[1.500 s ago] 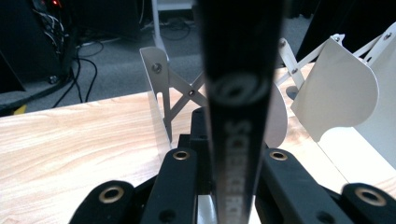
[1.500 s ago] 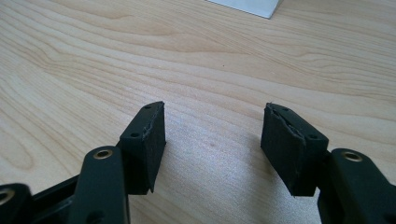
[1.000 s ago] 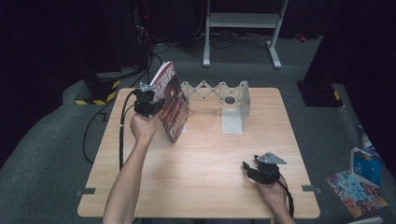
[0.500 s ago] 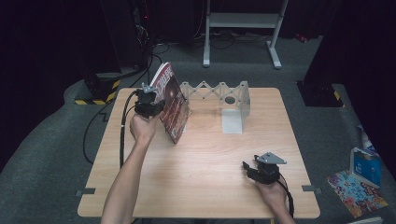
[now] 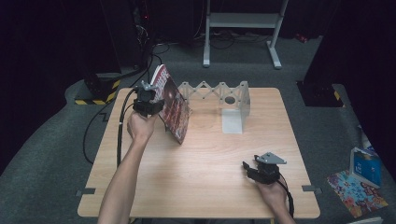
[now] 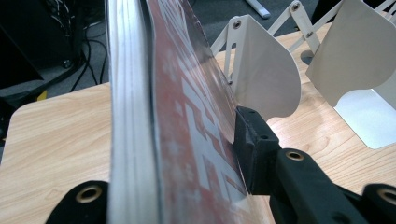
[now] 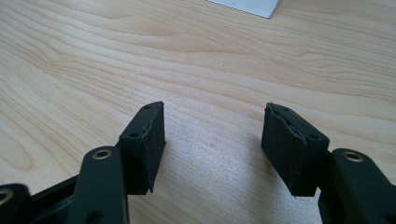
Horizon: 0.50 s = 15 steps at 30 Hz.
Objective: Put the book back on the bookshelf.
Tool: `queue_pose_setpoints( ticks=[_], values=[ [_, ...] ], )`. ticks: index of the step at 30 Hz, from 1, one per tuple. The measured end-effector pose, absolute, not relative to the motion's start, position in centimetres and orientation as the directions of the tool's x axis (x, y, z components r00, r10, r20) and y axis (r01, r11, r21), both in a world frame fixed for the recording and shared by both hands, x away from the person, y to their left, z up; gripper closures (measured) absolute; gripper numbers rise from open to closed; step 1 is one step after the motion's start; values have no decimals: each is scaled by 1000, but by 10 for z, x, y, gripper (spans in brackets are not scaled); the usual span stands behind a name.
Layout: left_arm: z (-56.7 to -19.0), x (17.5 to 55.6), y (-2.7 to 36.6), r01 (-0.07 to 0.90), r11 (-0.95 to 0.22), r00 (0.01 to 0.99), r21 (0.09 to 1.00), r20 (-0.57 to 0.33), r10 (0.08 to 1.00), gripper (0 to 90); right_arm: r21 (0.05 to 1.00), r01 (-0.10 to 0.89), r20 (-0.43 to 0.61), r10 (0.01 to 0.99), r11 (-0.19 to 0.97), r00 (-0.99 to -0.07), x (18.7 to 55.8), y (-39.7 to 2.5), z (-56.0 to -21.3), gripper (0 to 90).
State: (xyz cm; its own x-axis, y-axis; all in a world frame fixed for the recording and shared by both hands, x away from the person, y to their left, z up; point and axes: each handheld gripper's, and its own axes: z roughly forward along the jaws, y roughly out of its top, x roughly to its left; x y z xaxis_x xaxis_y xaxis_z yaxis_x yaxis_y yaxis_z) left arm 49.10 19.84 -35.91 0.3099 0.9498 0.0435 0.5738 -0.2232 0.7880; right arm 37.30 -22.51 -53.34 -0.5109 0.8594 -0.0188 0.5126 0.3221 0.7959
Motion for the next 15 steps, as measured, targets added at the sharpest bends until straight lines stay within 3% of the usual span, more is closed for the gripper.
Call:
queue_pose_setpoints(
  ticks=[15],
  values=[
    [-358,490,211,585,-194,292,788,19,956,695,796,514,-17,860,321,-510,373,-225,-533,396]
  ],
)
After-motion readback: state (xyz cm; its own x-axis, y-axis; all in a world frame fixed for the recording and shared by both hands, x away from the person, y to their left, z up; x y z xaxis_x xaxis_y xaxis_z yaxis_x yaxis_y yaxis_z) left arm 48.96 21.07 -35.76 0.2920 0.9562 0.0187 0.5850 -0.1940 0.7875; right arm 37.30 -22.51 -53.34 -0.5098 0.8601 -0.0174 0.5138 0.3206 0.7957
